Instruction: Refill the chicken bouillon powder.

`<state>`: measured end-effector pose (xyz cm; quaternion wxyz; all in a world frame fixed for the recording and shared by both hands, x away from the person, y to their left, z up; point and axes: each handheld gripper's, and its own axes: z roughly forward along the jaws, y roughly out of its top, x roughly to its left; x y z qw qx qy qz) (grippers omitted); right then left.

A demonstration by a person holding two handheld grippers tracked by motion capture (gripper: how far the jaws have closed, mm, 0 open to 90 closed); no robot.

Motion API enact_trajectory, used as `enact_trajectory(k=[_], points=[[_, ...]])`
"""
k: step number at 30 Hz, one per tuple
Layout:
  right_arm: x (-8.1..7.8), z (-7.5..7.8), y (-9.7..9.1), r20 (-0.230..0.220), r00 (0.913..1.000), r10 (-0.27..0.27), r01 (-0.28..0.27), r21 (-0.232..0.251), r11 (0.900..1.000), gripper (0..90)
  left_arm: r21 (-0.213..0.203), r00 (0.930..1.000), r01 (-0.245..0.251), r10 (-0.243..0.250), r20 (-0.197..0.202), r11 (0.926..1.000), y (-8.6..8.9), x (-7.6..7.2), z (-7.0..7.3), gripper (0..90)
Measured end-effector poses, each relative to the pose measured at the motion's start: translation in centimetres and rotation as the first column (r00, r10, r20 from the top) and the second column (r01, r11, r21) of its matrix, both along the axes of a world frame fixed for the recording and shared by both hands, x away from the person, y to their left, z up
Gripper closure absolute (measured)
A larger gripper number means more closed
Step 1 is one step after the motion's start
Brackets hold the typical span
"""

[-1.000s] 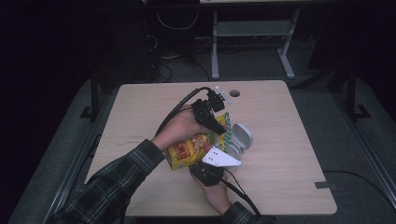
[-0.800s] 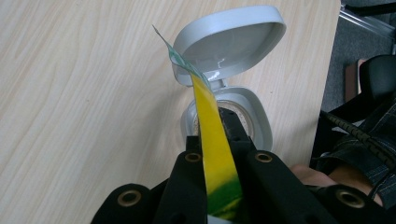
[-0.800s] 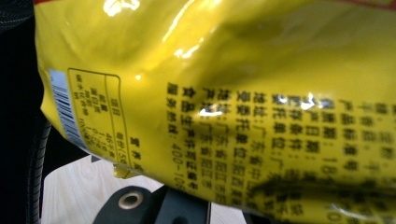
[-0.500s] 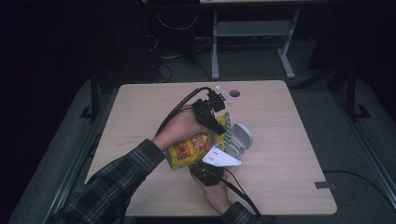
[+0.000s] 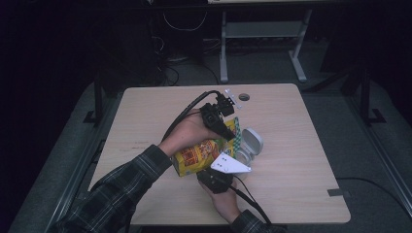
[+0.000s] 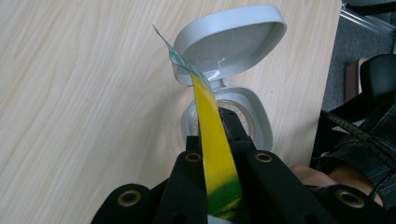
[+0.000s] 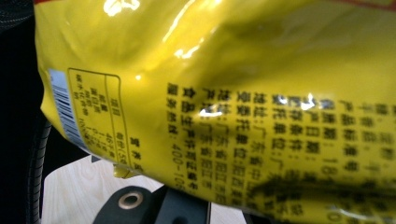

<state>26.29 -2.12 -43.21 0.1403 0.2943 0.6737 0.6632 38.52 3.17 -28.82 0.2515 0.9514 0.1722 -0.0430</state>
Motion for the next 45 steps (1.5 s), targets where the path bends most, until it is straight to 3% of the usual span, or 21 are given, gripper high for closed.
enact_trajectory(k=[45], points=[[0.02, -0.01, -0.05, -0.004, 1.0, 0.0, 0.0, 0.008, 1.0, 89.8, 0.013, 1.0, 0.0, 0.0, 0.003, 0.9999, -0.23, 0.02, -0.04, 89.6]])
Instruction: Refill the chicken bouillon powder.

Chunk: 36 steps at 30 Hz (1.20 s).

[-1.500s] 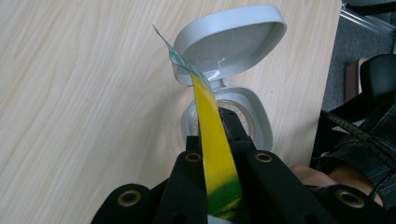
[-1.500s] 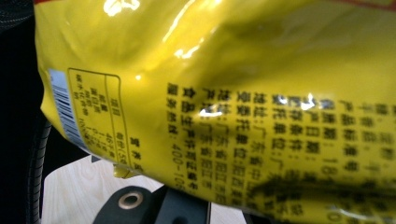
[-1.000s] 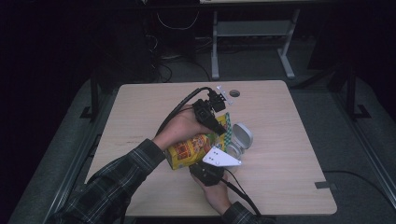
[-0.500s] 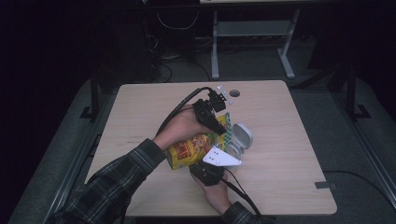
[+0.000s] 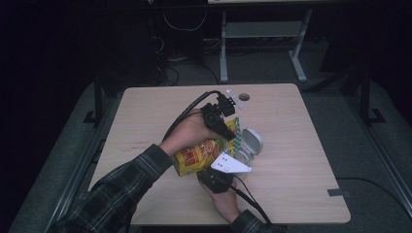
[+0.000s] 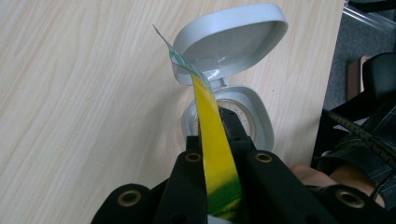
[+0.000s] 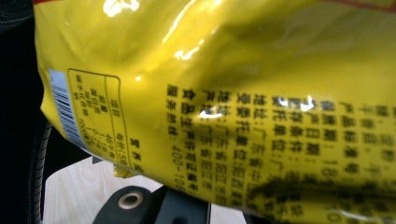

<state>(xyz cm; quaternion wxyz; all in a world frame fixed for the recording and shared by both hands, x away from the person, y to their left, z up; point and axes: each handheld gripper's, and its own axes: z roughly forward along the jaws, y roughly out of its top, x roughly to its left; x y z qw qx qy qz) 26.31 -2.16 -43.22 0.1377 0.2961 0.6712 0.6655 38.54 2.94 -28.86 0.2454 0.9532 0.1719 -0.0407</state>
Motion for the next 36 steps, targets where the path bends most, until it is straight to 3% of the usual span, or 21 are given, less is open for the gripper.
enact_trajectory(k=[36], points=[[0.07, -0.03, -0.03, 0.0, 1.0, 0.008, -0.008, 0.006, 0.9999, 89.8, 0.008, 0.9999, -0.014, 0.014, -0.006, 0.9999, -0.05, 0.04, -0.07, 89.7]])
